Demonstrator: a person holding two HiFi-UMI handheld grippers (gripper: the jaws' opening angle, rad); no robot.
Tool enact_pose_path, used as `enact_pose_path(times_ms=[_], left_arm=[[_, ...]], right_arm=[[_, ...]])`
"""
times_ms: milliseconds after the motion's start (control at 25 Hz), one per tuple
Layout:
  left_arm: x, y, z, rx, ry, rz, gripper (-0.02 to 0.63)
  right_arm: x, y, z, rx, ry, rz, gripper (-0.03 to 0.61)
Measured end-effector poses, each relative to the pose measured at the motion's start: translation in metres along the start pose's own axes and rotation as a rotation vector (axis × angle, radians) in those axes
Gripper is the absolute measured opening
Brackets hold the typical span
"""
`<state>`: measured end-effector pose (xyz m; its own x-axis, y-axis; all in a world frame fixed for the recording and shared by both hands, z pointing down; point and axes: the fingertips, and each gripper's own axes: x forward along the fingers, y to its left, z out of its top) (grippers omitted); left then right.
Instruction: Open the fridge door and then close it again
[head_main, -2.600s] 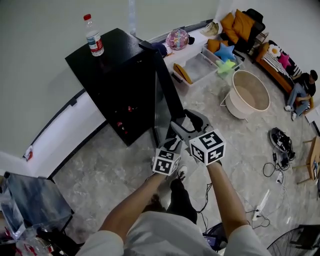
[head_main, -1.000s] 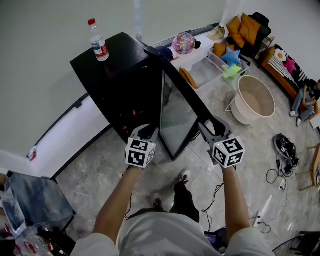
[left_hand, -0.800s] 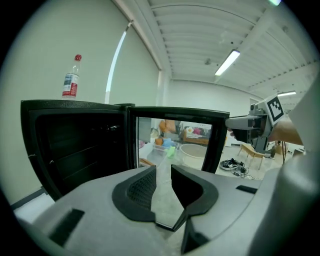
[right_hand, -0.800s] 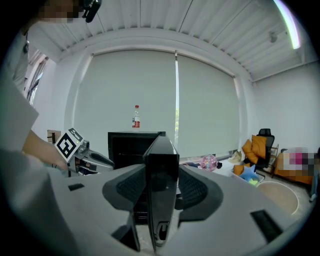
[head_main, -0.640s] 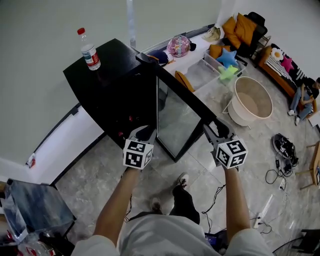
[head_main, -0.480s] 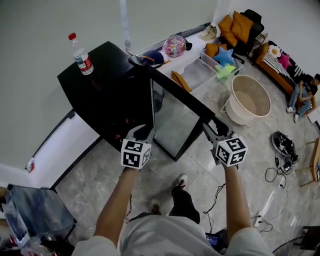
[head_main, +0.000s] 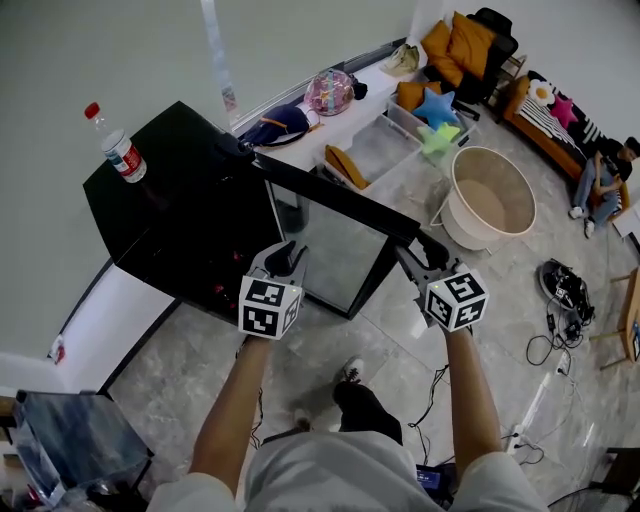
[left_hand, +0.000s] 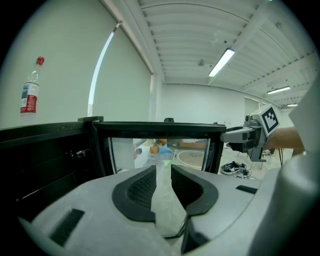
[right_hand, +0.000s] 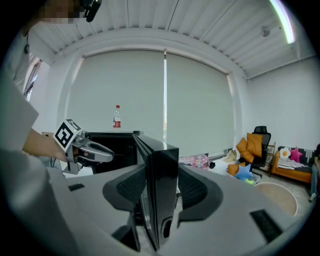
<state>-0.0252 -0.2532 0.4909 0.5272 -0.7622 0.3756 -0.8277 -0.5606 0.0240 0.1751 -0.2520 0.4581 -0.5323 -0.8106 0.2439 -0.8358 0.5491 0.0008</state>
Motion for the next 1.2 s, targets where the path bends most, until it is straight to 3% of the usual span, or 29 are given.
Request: enact_pose_path(times_ms=[320,640,1200], left_arm=[[0.061,-0.004,0.038,0.006,-0.003,0.030,0.069],[0.095,0.017,0.056,-0.050,-0.001,0.138,0.069],[0.156,0.058,0.054,-0.137,0.014,0.264,0.068]], right_arm=[[0.032,-0.067,0.005,0.023,0.007,0.029,0.173],[0.083,-0.122,0.017,0.059,-0.005,0.067,0.144],[0.170,-0.182,0.037,0.016,-0.001,0.145,0.115]])
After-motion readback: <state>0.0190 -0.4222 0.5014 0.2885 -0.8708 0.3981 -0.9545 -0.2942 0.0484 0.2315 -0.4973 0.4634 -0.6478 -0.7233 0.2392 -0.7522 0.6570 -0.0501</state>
